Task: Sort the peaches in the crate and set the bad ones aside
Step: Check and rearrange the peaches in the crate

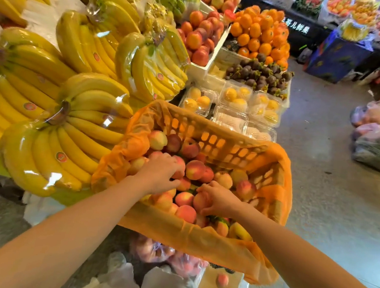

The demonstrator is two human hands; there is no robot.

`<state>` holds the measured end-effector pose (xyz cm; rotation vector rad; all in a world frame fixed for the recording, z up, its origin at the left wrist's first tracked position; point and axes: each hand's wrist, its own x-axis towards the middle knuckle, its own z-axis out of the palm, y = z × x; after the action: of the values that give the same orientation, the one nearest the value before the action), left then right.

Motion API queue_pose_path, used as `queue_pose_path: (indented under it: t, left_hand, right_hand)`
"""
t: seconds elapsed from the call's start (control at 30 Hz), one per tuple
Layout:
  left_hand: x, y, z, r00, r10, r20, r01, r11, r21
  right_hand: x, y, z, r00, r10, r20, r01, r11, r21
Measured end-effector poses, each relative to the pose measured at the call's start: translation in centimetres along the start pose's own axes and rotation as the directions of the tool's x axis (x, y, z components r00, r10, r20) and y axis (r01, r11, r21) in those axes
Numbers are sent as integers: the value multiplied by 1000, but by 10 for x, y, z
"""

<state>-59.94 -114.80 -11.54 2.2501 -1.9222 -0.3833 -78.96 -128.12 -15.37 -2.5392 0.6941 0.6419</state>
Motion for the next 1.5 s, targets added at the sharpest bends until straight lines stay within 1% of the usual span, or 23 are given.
queue_pose_path:
  t: [0.03, 0.07, 0.13, 0.2, 0.27, 0.33, 0.37, 0.47, 0.57, 0.73, 0.87, 0.97, 1.03, 1.13, 1.2, 1.27, 1.37, 1.43, 1.5]
  left_hand:
    - [-2, -2, 0, 1000, -2, -22, 4, 998, 70]
    - [-5, -5, -2, 997, -12, -77, 20, 994, 108]
    - [-12, -13, -8, 975, -32, -220, 65, 988, 143]
    - [-19, -24, -17, 946, -49, -320, 105, 981, 161]
    - [-27, -33, -23, 921, -131, -368, 173, 981, 83]
    - [-34, -42, -25, 898, -240, -370, 225, 971, -84]
    - [-38, -46, -24, 892, -276, -359, 233, 959, -161]
    - [-52, -55, -22, 896, -317, -312, 212, 921, -326]
    - [-62, -57, -19, 912, -304, -276, 199, 915, -351]
    - [-70, -64, -14, 928, -287, -238, 186, 909, -373]
    - [-69, -66, -15, 927, -279, -251, 187, 923, -335]
    - [-64, -67, -21, 918, -239, -317, 181, 963, -201]
    - [-55, -62, -28, 921, -170, -351, 127, 982, -143]
    - [-36, -48, -39, 940, -17, -342, -23, 993, -113]
    - [-20, -34, -41, 957, 69, -281, -106, 987, -118]
    - [-5, -21, -38, 980, 106, -169, -128, 984, -124]
    - [18, -2, -25, 989, 149, -14, -150, 985, -87]
    - [33, 9, -13, 988, 143, 66, -138, 988, -73]
    - [47, 16, 0, 980, 119, 162, -114, 993, -37]
  right_hand:
    - [2, 0, 4, 1000, -9, -16, 8, 1000, -26]
    - [2, -1, 4, 999, -16, -31, 15, 999, -40]
    - [4, -2, -2, 998, -37, -56, 35, 999, -41]
    - [6, -7, -14, 992, -86, -93, 89, 996, 24]
    - [10, -18, -26, 975, -158, -154, 183, 969, 167]
    - [14, -36, -34, 957, -203, -205, 264, 905, 335]
    - [16, -46, -36, 951, -217, -218, 289, 873, 392]
    - [25, -77, -34, 932, -299, -205, 361, 820, 444]
    - [33, -95, -22, 915, -371, -158, 403, 820, 407]
    - [36, -111, -9, 920, -355, -163, 391, 827, 404]
    - [31, -108, -12, 943, -322, -88, 325, 828, 456]
    - [25, -98, -18, 961, -263, -85, 269, 823, 499]
    - [19, -88, -23, 977, -195, -90, 214, 834, 509]
    - [6, -67, -27, 987, -86, -135, 143, 858, 494]
    - [-5, -50, -29, 988, 11, -157, 67, 874, 482]
    - [-16, -32, -31, 976, 125, -177, -29, 883, 468]
    - [-27, 0, -29, 929, 256, -268, -149, 920, 362]
    - [-32, 19, -27, 903, 319, -288, -234, 927, 293]
    - [-32, 34, -27, 899, 341, -273, -282, 931, 233]
